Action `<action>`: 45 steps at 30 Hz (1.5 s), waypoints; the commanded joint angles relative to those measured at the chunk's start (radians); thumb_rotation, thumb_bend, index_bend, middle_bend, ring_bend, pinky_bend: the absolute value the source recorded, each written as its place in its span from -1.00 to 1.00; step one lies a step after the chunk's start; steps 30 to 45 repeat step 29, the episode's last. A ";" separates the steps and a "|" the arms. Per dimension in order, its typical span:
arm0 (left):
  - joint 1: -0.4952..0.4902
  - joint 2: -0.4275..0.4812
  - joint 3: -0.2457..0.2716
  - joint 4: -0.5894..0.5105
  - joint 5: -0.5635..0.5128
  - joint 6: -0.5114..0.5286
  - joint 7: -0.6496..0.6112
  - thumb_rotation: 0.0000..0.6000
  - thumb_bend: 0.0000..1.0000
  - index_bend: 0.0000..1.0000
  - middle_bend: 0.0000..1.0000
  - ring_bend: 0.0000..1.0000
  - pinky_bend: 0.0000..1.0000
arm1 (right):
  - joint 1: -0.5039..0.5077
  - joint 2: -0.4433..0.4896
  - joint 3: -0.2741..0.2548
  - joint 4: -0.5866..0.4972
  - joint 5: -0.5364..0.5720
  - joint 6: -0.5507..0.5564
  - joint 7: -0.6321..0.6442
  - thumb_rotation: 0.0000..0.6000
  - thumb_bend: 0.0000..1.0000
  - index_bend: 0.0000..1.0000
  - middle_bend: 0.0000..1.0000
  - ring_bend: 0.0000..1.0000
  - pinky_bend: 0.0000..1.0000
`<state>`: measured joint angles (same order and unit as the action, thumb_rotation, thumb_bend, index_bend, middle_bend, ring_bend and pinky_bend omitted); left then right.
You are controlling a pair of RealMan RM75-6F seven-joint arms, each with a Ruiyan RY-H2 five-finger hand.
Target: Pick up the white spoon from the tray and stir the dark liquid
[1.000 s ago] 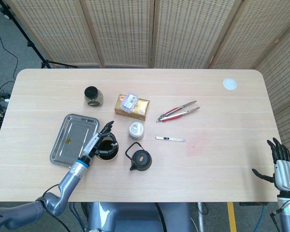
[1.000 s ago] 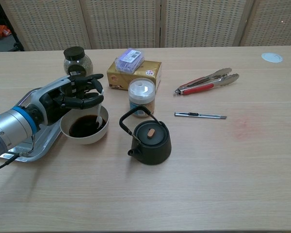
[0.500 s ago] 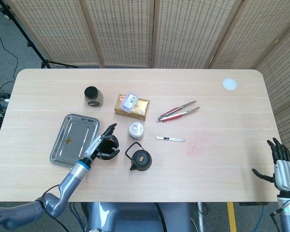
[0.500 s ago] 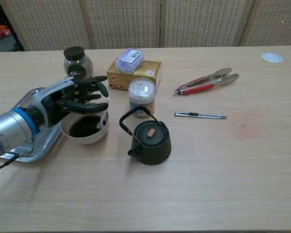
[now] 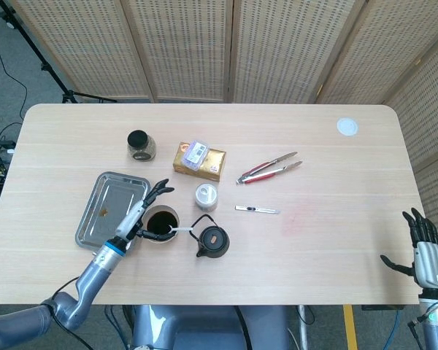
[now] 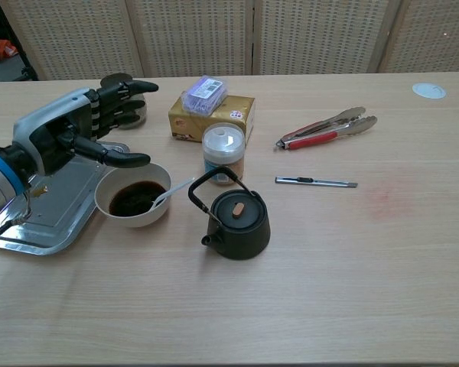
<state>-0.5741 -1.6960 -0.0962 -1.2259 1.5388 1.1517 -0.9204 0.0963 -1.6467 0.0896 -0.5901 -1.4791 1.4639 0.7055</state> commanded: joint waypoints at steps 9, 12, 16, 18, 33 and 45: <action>0.195 0.359 0.077 -0.268 -0.048 0.175 0.621 1.00 -1.00 -0.98 -1.00 -1.00 -1.00 | -0.006 -0.005 -0.012 0.005 -0.014 0.019 -0.020 1.00 -1.00 -0.96 -1.00 -1.00 -1.00; 0.251 0.404 0.107 -0.274 -0.058 0.213 0.671 1.00 -1.00 -0.98 -1.00 -1.00 -1.00 | -0.007 -0.006 -0.013 0.006 -0.016 0.023 -0.027 1.00 -1.00 -0.96 -1.00 -1.00 -1.00; 0.327 0.444 0.150 -0.261 -0.063 0.265 0.694 1.00 -1.00 -0.98 -1.00 -1.00 -1.00 | -0.007 -0.008 -0.014 0.011 -0.018 0.027 -0.034 1.00 -1.00 -0.96 -1.00 -1.00 -1.00; 0.353 0.455 0.157 -0.255 -0.063 0.290 0.708 1.00 -1.00 -0.98 -1.00 -1.00 -1.00 | -0.007 -0.008 -0.015 0.013 -0.019 0.028 -0.035 1.00 -1.00 -0.96 -1.00 -1.00 -1.00; 0.462 0.477 0.133 -0.236 -0.041 0.452 0.744 1.00 -1.00 -0.98 -1.00 -1.00 -1.00 | -0.010 -0.011 -0.018 0.020 -0.024 0.040 -0.041 1.00 -1.00 -0.96 -1.00 -1.00 -1.00; 0.462 0.477 0.133 -0.236 -0.041 0.452 0.744 1.00 -1.00 -0.98 -1.00 -1.00 -1.00 | -0.010 -0.011 -0.018 0.020 -0.024 0.040 -0.041 1.00 -1.00 -0.96 -1.00 -1.00 -1.00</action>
